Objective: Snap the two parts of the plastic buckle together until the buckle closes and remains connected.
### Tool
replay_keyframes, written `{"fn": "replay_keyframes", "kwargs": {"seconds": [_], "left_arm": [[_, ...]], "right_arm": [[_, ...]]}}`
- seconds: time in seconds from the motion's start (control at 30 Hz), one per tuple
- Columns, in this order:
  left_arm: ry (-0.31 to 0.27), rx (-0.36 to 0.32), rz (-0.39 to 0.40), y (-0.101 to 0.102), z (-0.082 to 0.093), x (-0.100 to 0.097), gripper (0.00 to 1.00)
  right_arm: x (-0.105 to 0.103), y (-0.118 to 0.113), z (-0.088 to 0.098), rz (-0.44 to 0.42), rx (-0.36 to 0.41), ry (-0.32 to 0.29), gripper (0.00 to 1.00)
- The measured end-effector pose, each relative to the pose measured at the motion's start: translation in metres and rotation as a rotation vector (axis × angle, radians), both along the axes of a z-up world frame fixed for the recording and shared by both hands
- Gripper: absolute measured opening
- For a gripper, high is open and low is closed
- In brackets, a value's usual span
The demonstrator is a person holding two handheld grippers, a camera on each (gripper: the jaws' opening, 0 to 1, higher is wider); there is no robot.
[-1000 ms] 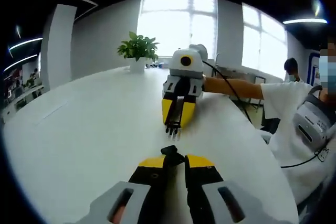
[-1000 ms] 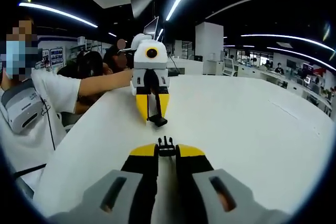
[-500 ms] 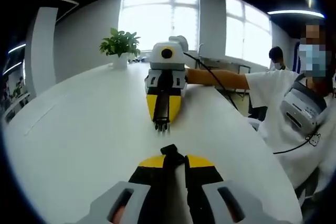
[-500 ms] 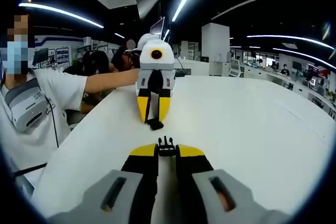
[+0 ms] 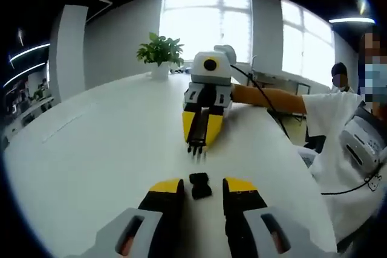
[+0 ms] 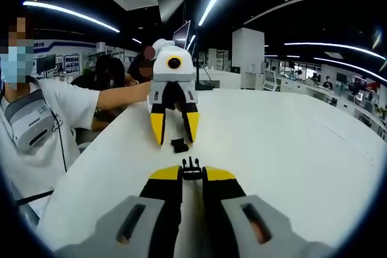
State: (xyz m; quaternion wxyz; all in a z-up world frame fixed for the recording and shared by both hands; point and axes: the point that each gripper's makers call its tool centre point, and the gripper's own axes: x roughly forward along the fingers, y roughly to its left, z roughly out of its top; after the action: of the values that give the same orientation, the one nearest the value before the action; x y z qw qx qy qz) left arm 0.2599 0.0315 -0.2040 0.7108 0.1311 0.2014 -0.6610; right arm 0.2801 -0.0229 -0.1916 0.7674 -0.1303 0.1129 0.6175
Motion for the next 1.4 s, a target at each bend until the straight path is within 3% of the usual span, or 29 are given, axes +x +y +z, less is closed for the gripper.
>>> {"fn": "replay_keyframes", "kwargs": {"seconds": [0.2, 0.47, 0.67, 0.9, 1.17, 1.4], "left_arm": [[0.0, -0.019, 0.066, 0.004, 0.001, 0.005, 0.28], [-0.003, 0.005, 0.13, 0.004, -0.004, 0.008, 0.27], [-0.031, 0.018, 0.132, 0.002, -0.005, 0.006, 0.23], [-0.01, 0.012, 0.145, 0.003, -0.004, 0.009, 0.13], [0.023, -0.01, 0.121, 0.003, -0.002, 0.007, 0.12], [-0.031, -0.03, 0.078, -0.001, 0.008, 0.011, 0.12]], "right_arm": [[-0.004, 0.002, 0.0, 0.006, -0.003, -0.002, 0.12], [-0.006, 0.005, -0.005, 0.007, -0.027, -0.005, 0.12], [-0.008, 0.007, -0.005, 0.014, -0.029, -0.006, 0.12], [-0.009, 0.008, -0.009, 0.014, -0.037, 0.0, 0.12], [-0.009, 0.01, -0.009, 0.017, -0.042, 0.001, 0.12], [-0.007, 0.012, -0.006, 0.014, -0.036, -0.005, 0.12]]}}
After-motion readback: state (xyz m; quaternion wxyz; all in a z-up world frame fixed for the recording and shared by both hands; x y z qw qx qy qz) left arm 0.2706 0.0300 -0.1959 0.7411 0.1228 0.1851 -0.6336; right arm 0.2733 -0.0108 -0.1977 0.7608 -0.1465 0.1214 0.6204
